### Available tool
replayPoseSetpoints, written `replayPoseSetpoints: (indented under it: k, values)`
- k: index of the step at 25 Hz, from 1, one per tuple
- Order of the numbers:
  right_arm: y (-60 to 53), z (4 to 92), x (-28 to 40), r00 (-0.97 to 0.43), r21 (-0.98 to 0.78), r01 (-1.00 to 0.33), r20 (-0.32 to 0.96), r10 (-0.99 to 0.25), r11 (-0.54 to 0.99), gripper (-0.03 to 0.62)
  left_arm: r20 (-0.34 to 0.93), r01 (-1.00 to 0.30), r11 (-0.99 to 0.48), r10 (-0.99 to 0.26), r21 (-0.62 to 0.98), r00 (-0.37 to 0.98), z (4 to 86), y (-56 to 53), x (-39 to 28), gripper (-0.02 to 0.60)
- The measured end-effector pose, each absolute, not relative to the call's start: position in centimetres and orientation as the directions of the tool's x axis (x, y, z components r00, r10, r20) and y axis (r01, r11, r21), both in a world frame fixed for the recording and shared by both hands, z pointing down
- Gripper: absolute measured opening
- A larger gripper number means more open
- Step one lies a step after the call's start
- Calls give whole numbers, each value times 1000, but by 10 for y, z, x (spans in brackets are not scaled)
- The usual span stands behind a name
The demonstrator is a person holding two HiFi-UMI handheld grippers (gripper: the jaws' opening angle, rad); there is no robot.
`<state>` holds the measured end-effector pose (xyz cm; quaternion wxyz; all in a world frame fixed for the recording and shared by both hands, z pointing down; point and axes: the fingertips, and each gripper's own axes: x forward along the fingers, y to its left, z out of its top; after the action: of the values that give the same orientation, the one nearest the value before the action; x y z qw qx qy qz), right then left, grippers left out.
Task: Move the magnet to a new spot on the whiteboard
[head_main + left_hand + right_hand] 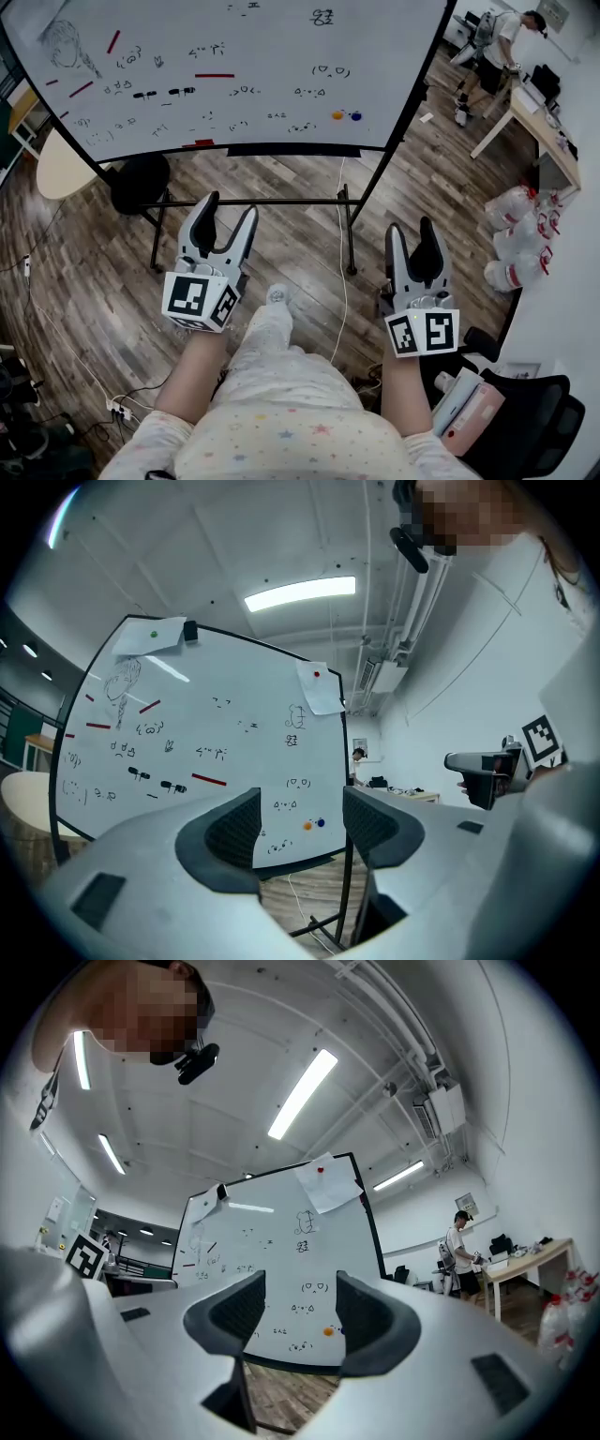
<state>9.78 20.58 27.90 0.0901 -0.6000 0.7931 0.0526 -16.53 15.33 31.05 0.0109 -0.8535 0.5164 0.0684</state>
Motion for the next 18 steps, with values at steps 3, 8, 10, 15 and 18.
replayPoseSetpoints:
  k: [3, 8, 10, 15, 18]
  values:
    - [180, 281, 92, -255, -20, -964, -195, -947, 264, 219, -137, -877, -476, -875, 66, 464, 312, 124, -166, 250]
    - [121, 287, 81, -263, -31, -962, -170, -950, 272, 219, -127, -856, -512, -855, 68, 502, 316, 62, -161, 250]
    - [97, 294, 73, -265, -40, -961, -152, -952, 274, 219, -124, -849, -526, -847, 58, 517, 317, 39, -160, 250]
    - [44, 300, 66, -227, -22, -973, -133, -965, 232, 219, -136, -819, -569, -820, 79, 556, 320, -18, -157, 250]
    - [20, 304, 66, -191, -27, -980, -137, -972, 196, 194, -136, -794, -600, -799, 102, 586, 323, -46, -153, 250]
